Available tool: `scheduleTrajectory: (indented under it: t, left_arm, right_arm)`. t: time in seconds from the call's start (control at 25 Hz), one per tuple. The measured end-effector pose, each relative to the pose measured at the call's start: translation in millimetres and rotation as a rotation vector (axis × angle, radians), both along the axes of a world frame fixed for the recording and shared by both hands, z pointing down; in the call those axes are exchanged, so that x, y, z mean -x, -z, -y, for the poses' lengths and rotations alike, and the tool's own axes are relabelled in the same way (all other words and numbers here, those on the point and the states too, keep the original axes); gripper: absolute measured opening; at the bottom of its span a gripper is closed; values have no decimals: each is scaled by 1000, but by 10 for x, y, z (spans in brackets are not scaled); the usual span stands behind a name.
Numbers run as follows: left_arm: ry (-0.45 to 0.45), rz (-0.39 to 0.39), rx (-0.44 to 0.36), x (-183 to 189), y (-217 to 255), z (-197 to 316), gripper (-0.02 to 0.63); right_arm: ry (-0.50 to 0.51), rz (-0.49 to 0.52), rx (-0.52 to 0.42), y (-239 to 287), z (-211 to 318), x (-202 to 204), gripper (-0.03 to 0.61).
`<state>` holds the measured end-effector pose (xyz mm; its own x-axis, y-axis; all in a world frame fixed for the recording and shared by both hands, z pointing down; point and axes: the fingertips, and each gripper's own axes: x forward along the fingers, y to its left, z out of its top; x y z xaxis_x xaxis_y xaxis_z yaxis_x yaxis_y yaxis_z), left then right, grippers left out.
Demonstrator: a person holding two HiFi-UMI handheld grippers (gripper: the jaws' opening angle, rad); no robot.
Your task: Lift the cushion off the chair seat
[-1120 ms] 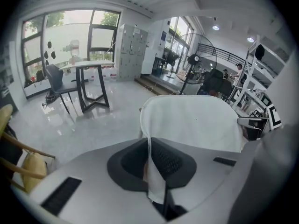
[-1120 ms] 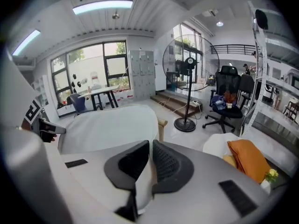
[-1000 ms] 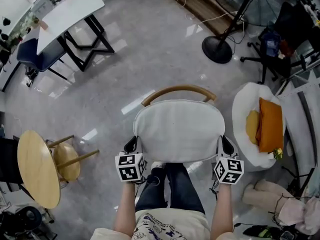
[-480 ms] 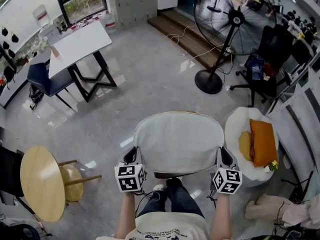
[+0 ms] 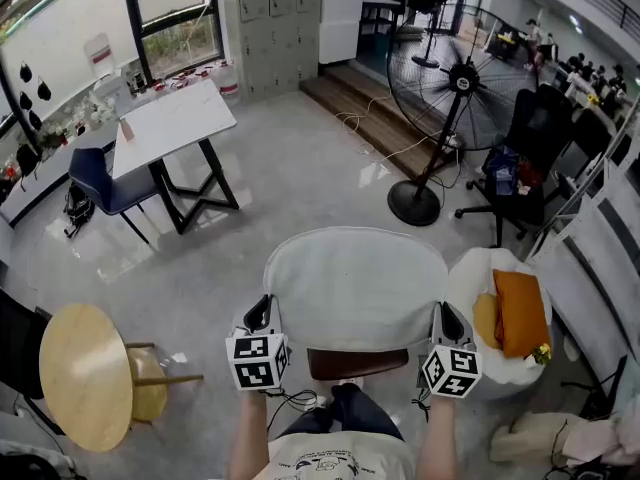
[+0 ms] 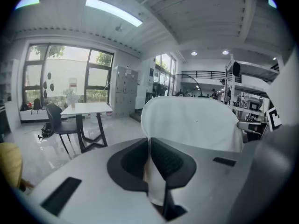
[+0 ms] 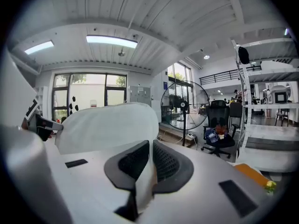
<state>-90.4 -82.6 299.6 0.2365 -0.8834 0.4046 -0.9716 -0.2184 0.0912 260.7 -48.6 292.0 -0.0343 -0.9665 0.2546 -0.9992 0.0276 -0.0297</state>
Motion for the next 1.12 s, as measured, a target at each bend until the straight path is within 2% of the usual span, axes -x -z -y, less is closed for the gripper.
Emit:
scheduleTrajectory:
  t: [0.52, 1.12]
  left_arm:
    - [16, -7, -98, 316, 477, -96, 35]
    - [18, -22, -121, 368, 588, -33, 35]
  right_arm:
    - [-2, -15, -98, 459, -67, 313, 43]
    - [-4, 1, -133, 614, -34, 363, 41]
